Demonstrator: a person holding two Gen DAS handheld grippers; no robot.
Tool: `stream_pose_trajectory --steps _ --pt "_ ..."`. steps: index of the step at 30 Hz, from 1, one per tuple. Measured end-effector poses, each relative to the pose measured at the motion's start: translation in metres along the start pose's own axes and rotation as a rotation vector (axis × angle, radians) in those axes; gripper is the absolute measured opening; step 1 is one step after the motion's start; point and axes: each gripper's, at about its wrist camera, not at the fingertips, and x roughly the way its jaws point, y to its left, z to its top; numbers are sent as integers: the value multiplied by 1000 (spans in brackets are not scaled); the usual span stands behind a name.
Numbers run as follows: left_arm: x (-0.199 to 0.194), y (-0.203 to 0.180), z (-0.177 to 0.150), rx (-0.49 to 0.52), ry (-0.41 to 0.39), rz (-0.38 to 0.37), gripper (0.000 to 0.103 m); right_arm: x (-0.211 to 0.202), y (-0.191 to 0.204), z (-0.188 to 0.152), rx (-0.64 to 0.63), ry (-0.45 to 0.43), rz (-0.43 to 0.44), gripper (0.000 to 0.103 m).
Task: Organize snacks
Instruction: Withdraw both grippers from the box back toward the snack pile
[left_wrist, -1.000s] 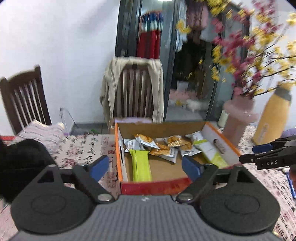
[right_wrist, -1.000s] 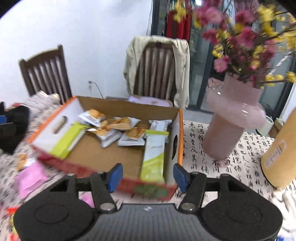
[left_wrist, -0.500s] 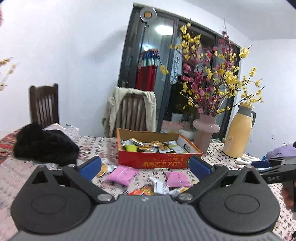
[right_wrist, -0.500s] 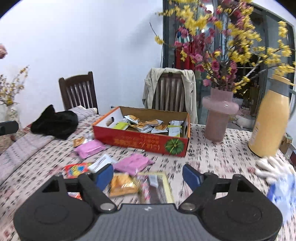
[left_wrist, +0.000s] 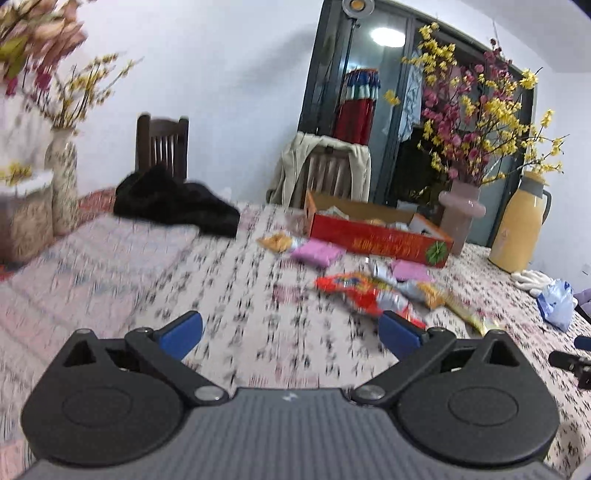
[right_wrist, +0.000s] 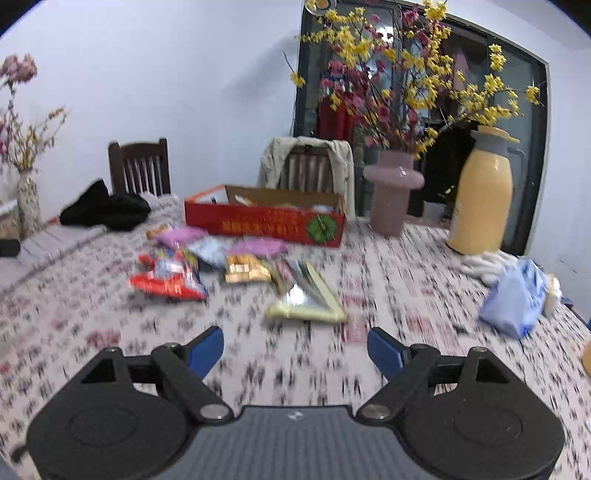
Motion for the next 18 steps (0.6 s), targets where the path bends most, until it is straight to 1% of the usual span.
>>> stream_pose_trajectory --steps 3,6,11,18 --pt "-5 5 -10 3 16 15 103 -6 7 -14 -26 5 -21 85" --pt "-6 3 -13 12 24 16 103 -8 12 -20 -33 11 -13 85" --pt "-7 -1 -13 18 18 10 103 -8 14 -17 -36 2 -3 86" --pt "3 0 -11 12 33 11 103 -3 11 -13 -22 -2 -4 86"
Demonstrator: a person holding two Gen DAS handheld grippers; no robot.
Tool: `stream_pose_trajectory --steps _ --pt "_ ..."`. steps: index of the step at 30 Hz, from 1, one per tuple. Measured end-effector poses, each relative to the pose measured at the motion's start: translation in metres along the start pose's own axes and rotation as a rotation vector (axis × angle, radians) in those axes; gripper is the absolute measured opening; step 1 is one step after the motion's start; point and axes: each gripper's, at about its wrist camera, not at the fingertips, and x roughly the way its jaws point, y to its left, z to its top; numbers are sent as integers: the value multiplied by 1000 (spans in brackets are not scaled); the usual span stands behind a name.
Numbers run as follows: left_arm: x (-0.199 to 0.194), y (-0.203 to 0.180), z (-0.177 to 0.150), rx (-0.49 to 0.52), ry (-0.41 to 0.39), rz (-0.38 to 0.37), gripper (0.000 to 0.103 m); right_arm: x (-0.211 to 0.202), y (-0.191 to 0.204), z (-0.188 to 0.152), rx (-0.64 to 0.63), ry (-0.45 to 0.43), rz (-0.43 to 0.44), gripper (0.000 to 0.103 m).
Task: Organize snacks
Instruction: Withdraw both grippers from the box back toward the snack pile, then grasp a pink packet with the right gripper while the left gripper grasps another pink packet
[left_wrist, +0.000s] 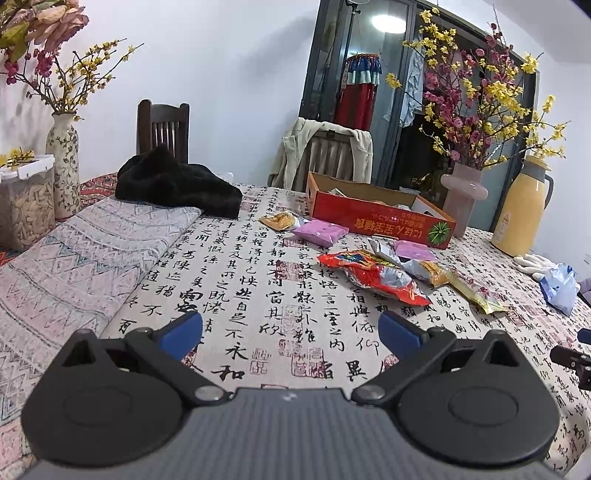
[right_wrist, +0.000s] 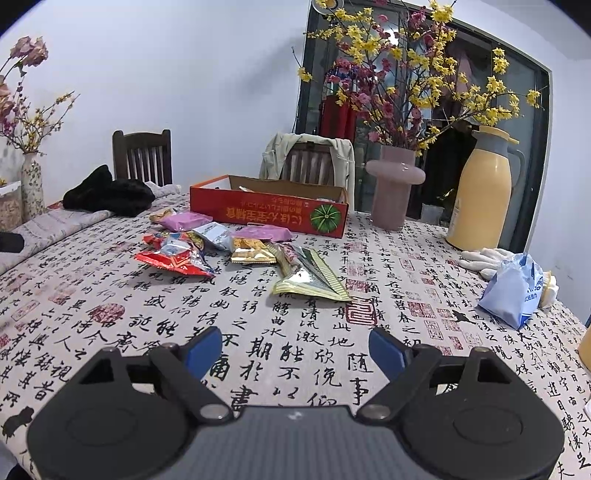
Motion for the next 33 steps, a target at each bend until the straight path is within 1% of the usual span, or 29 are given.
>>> stream_pose_trajectory --steps 6,12,18,21,26,30,33 --pt "11 -5 13 21 -20 -14 103 11 1 9 -3 -2 1 86" --pt "30 -7 25 49 -16 -14 103 30 2 20 -19 3 6 86" --pt "53 -5 44 127 -25 -4 103 53 1 32 -46 9 10 86" --pt "68 -6 60 173 -29 -18 103 66 1 43 -61 3 22 86" --pt "101 -11 83 220 -15 -89 103 92 7 71 -87 -13 45 86" --pt "133 -20 91 275 -2 -83 103 113 17 89 -100 -26 111 86" --pt "161 -20 95 267 39 -100 103 134 27 99 -123 -12 129 85"
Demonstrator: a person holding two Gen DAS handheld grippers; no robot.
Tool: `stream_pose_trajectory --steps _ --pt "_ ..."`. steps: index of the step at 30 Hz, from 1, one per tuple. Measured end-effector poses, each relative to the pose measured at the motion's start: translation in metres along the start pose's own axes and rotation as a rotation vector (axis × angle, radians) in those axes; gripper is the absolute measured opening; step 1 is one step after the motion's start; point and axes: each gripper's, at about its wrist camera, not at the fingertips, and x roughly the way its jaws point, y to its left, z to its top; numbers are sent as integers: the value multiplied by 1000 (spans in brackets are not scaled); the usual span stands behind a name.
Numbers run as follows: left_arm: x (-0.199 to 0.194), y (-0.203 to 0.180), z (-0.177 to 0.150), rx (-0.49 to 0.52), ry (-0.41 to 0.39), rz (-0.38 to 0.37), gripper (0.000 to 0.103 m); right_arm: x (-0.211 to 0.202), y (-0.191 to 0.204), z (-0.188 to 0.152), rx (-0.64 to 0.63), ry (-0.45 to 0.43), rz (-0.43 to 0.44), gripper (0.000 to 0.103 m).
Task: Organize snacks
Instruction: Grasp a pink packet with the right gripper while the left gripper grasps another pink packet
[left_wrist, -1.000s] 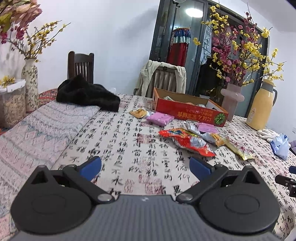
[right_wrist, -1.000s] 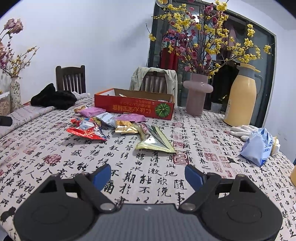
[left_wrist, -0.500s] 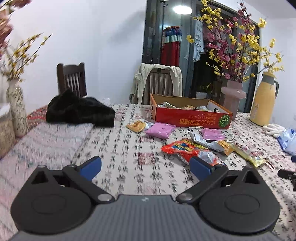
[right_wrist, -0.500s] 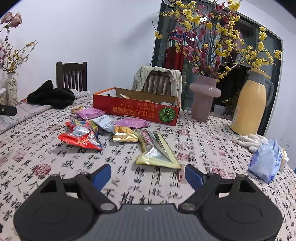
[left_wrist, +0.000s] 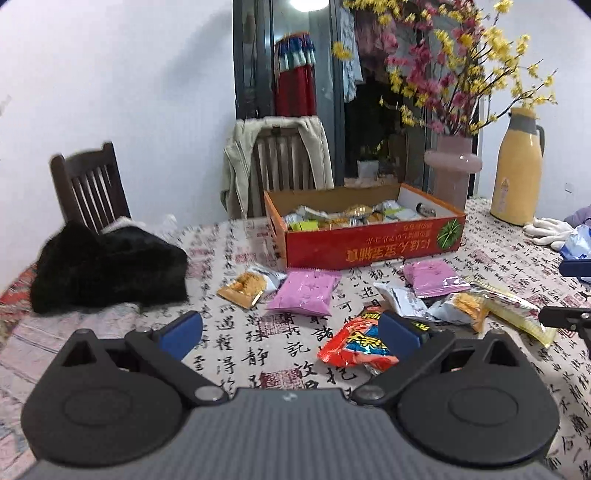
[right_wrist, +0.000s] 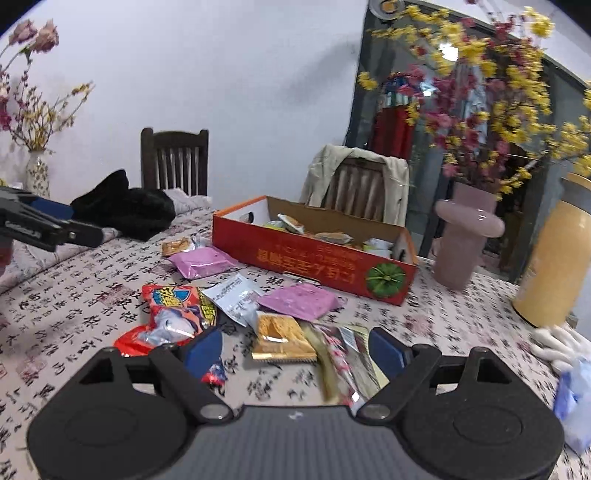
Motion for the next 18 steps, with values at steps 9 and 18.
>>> stream_pose_trajectory --steps 9,18 --pt "94 -8 23 130 60 -62 87 83 -7 29 85 74 47 80" --pt "181 3 33 31 204 -125 88 173 -23 35 260 201 -10 81"
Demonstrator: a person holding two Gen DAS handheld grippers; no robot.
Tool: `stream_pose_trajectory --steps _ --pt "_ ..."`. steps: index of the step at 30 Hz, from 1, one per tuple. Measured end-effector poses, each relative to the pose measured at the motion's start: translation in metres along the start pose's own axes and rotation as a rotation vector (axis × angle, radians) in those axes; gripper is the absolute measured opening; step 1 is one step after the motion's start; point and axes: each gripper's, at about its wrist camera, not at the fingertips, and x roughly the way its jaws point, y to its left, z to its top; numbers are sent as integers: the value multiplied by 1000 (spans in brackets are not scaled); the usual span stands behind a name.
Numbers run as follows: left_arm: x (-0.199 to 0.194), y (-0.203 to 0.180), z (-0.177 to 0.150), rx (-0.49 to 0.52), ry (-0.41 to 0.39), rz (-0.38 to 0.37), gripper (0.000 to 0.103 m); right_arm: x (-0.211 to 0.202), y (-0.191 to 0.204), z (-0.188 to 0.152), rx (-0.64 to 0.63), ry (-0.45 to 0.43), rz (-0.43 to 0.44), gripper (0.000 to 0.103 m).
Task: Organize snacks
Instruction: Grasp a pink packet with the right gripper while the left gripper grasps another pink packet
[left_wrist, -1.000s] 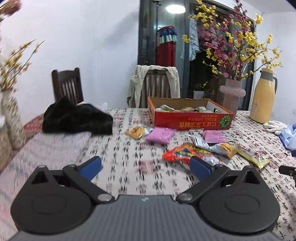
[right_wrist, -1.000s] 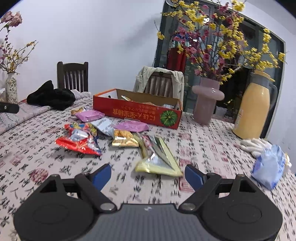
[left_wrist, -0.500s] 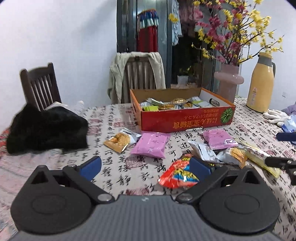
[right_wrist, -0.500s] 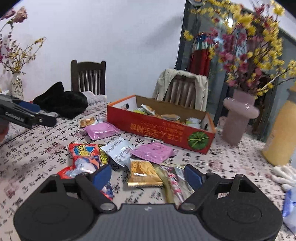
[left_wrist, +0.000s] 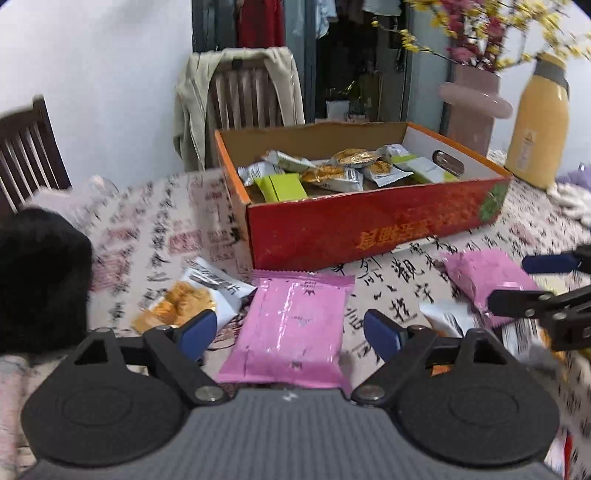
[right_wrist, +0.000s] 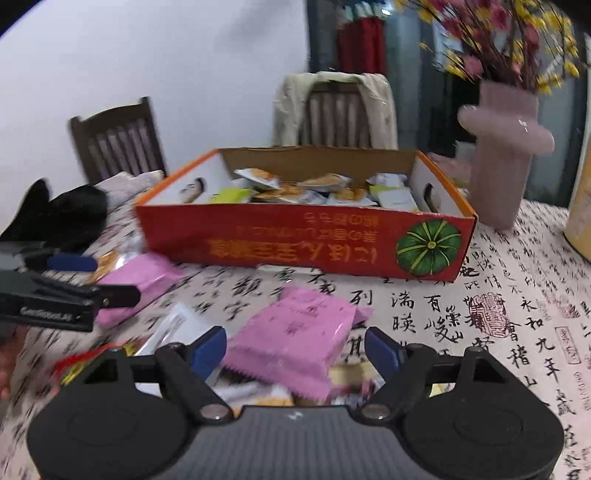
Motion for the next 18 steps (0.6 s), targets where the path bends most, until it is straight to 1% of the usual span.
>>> stream_pose_trajectory --steps 1,2,3,4,6,7,8,9,11,14,16,18 --pt "5 2 1 -13 8 -3 87 7 -1 2 18 6 4 81" --pt "10 2 2 -23 19 -3 82 13 -2 4 34 14 6 81" --pt "14 3 3 -29 29 -7 74 19 -3 6 51 23 6 81" --pt "18 3 3 -36 35 -12 69 24 -3 6 64 31 1 81" --pt "20 2 3 -43 24 -8 63 33 -2 7 72 42 -10 81" --pt "21 2 3 -42 18 1 62 36 0 7 62 39 -17 80" --pt "21 1 4 -47 18 5 62 37 3 6 39 34 -36 72" --pt "20 0 5 -53 21 5 62 37 5 5 17 32 -48 68" --pt "16 -1 4 -66 23 -9 62 37 6 5 -4 30 -47 63" --pt "-1 -5 5 -72 -2 -3 62 33 2 8 25 26 -13 61" --pt "-19 -6 5 -88 -26 1 62 25 2 9 22 10 -20 61" --pt "-42 -8 4 -116 -50 12 62 9 6 12 2 -29 -29 61"
